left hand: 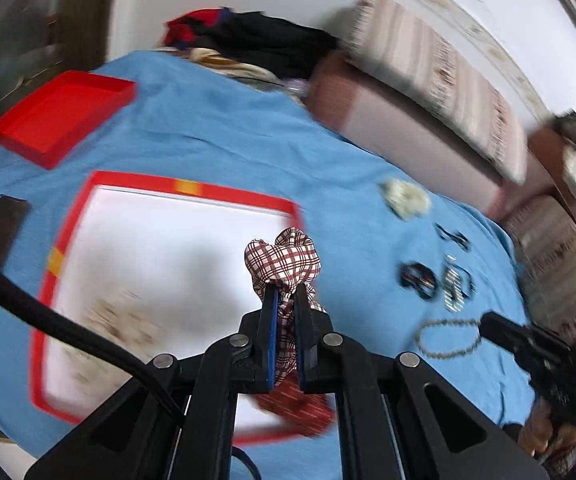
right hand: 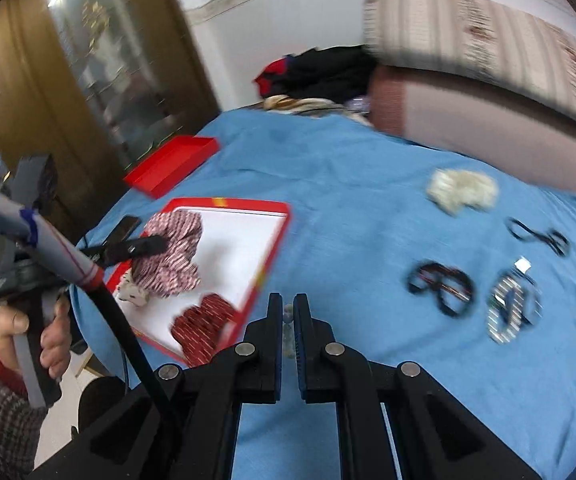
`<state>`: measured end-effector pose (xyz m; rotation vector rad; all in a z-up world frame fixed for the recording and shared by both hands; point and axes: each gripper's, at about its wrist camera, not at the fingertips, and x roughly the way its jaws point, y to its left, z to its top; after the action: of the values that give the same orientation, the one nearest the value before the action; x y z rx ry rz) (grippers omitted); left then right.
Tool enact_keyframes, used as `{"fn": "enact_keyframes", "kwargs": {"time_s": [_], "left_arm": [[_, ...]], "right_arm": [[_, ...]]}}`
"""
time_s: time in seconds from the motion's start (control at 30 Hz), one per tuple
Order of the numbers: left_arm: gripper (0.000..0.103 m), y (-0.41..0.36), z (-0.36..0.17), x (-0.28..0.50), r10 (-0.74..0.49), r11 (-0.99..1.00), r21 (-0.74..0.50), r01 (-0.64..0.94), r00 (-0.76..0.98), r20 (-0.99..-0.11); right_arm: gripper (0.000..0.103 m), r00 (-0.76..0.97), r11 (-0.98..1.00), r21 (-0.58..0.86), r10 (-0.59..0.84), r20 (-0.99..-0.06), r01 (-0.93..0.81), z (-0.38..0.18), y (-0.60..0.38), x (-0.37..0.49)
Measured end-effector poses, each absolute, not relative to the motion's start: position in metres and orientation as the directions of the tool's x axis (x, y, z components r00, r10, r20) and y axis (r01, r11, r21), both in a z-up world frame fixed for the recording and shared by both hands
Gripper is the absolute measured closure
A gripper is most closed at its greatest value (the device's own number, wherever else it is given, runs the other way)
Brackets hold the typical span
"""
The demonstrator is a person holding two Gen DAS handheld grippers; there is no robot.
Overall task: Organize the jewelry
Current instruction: 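Carry the checked scrunchie and pearl bracelet into the tray and release both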
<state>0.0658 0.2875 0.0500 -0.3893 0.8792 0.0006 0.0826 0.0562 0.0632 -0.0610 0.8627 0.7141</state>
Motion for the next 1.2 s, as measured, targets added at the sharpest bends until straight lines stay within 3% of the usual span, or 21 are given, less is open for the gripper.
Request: {"fn": "enact_keyframes", "kwargs": {"time_s": [0.4,0.8,0.9,1.03,1.13,1.2], "left_arm": [[0.097,0.396,-0.003,0.107,-0.059,0.894,-0.3,-0.334,0.576,-0.815],[0.094,0.394,-0.021,0.153,-0.001,0.918,-0.213,-0.336,0.533,-0.846],[0.086,0.39,-0.019,0.158,0.016,0.918,-0.197,-0.344,0.529,-0.848],[0.066,0.38,-0.011,0.154,0.023,0.919,-0.194,-0.342,0.539,-0.842],[0.056,0.372,0.001,0.148,0.037,0.915,-0.194,-0.353,0.553,-0.832],[0.055,0.367,0.009,0.144,0.036,0.91,-0.205,-0.359,0.564,-0.825]], "right_arm": [[0.097,0.285,0.666,0.27,0.6,-0.748,-0.695,0.022,0.212,0.12],[0.097,0.236,0.737,0.308,0.532,-0.813,-0.602,-0.035,0.205,0.164],[0.095,0.25,0.745,0.287,0.517,-0.819,-0.602,-0.036,0.199,0.165],[0.07,0.291,0.754,0.265,0.515,-0.806,-0.601,-0.026,0.185,0.163],[0.066,0.324,0.765,0.256,0.516,-0.793,-0.591,-0.014,0.165,0.159],[0.066,0.345,0.777,0.25,0.51,-0.788,-0.577,-0.007,0.146,0.154]]}}
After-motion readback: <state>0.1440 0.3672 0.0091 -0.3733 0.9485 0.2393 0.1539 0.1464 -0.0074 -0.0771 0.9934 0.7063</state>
